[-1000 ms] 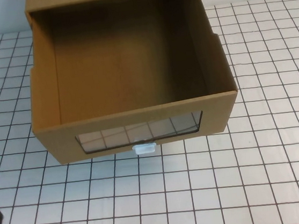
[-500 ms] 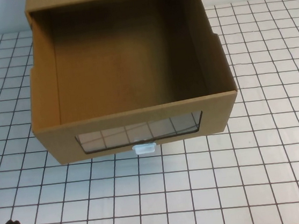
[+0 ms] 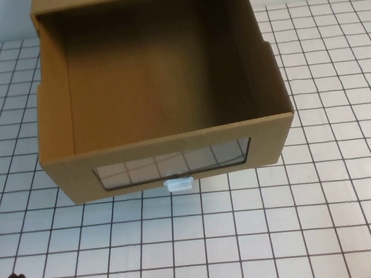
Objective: Open the shoe box
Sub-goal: 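Pull the top drawer of the cardboard box fully open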
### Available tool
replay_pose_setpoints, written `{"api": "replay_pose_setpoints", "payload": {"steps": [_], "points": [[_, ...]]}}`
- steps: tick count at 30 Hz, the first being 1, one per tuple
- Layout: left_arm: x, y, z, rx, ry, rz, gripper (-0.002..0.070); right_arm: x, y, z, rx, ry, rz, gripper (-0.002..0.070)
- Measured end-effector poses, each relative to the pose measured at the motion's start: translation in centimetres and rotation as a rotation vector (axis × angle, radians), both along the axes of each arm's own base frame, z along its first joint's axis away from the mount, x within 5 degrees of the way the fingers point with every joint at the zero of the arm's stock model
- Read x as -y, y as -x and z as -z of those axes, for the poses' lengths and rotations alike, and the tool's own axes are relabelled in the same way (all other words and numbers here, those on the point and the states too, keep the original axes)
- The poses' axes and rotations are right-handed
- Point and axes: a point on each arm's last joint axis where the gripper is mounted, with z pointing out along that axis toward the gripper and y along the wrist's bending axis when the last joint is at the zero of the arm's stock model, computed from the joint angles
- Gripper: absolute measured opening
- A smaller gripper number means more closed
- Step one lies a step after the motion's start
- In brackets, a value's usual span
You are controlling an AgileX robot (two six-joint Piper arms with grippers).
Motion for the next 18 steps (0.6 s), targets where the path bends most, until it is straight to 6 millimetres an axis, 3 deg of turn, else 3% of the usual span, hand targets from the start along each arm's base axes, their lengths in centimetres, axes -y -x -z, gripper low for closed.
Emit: {"api": "replay_pose_setpoints", "payload": {"steps": [8,18], "points": [[0.0,0.0,0.0,0.000,0.000,0.000,-0.0002,0.1,-0.4,4.2,0.009,0.001,0.022,-0.0013],[0.0,0.0,0.0,-0.004,-0.001,0.003,-0.0002,0.0,0.0,6.8,-0.276,0.005,0.010,-0.0013]]}}
